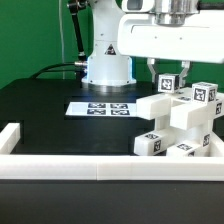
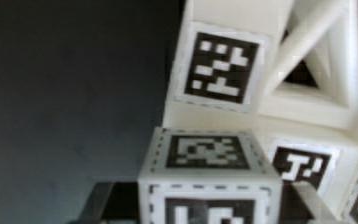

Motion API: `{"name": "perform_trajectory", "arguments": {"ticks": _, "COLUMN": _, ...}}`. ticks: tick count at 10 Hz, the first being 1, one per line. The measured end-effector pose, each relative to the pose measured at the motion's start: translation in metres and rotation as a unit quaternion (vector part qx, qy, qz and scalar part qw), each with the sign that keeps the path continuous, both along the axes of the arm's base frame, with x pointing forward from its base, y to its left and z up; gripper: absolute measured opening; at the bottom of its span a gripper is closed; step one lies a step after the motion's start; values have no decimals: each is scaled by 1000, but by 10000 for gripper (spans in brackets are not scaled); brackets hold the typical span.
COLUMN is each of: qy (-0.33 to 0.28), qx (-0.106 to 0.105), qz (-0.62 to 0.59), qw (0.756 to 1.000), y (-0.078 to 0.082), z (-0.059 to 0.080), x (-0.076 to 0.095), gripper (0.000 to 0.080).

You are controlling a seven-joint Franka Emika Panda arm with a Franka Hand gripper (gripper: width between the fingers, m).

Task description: Assemble chair

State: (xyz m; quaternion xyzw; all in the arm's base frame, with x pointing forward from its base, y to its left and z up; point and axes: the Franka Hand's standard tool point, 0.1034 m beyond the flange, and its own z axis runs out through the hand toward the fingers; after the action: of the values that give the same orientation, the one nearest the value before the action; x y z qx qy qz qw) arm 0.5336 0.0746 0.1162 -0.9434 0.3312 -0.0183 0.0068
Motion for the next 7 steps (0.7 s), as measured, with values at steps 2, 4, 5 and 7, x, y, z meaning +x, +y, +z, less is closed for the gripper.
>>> {"name": "perform_trajectory", "arguments": {"ticks": 2, "qy": 1, "qx": 8, "qz": -67, "qw": 998, "y": 0, "z": 0, "x": 0, "gripper": 287}}
{"name": "perform_trajectory", "arguments": {"ticks": 4, "qy": 2, "qx": 17, "qz": -144, "qw": 989, "y": 0, "z": 0, "x": 0, "gripper": 287}}
{"name": "perform_trajectory", "arguments": {"ticks": 5, "qy": 3, "qx": 22, "qz": -180, "qw": 983, "y": 0, "z": 0, "x": 0, "gripper": 287}}
{"name": "perform_trajectory", "arguments": {"ticks": 7, "qy": 3, "qx": 22, "qz": -192, "qw": 981, "y": 1, "z": -1, "x": 0, "gripper": 296}}
